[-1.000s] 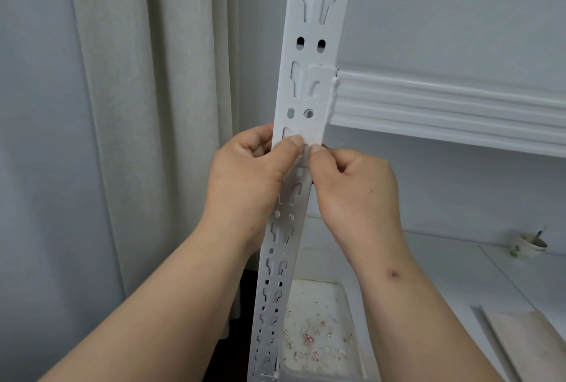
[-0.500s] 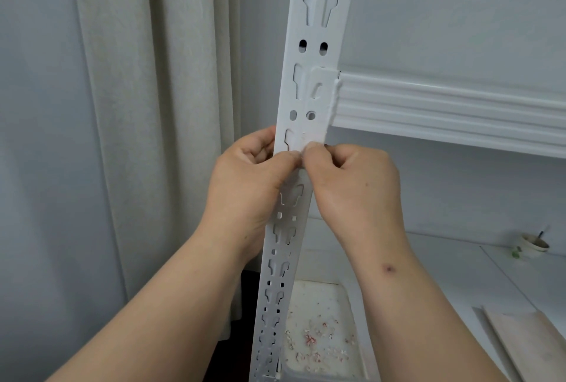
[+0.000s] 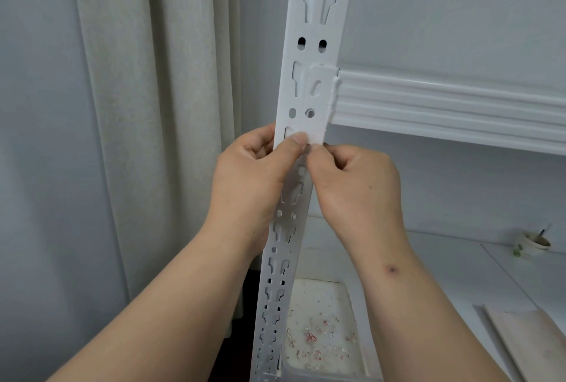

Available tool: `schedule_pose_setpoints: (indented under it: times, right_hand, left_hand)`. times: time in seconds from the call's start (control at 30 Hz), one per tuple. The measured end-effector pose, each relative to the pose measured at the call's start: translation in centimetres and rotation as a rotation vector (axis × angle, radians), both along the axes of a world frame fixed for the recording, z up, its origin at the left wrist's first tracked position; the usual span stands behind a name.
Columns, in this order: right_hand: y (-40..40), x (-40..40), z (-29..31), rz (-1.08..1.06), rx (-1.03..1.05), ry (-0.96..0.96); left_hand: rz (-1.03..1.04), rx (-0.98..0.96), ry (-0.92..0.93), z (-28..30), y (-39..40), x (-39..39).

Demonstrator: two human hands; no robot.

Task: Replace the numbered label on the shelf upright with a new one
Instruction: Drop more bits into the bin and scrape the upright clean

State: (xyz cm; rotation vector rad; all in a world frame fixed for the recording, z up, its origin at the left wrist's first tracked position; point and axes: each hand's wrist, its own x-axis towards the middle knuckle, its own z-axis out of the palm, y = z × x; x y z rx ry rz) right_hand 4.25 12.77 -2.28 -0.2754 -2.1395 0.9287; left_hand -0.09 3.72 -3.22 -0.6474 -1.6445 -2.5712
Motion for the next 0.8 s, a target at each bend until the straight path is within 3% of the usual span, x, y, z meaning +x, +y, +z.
schedule_pose_setpoints:
  times: [0.43,0.8]
  right_hand:
    - [0.4,0.2,-0.3,0.059,-0.094,0.015]
    - [0.6,0.1,-0.8,0.067,-0.057,0.029]
  left_hand:
    - [-0.044,0.002,0.024,-0.8,-0.3,-0.7]
    - [-0.047,0.026,0.022,-0.9,-0.3,-0.8]
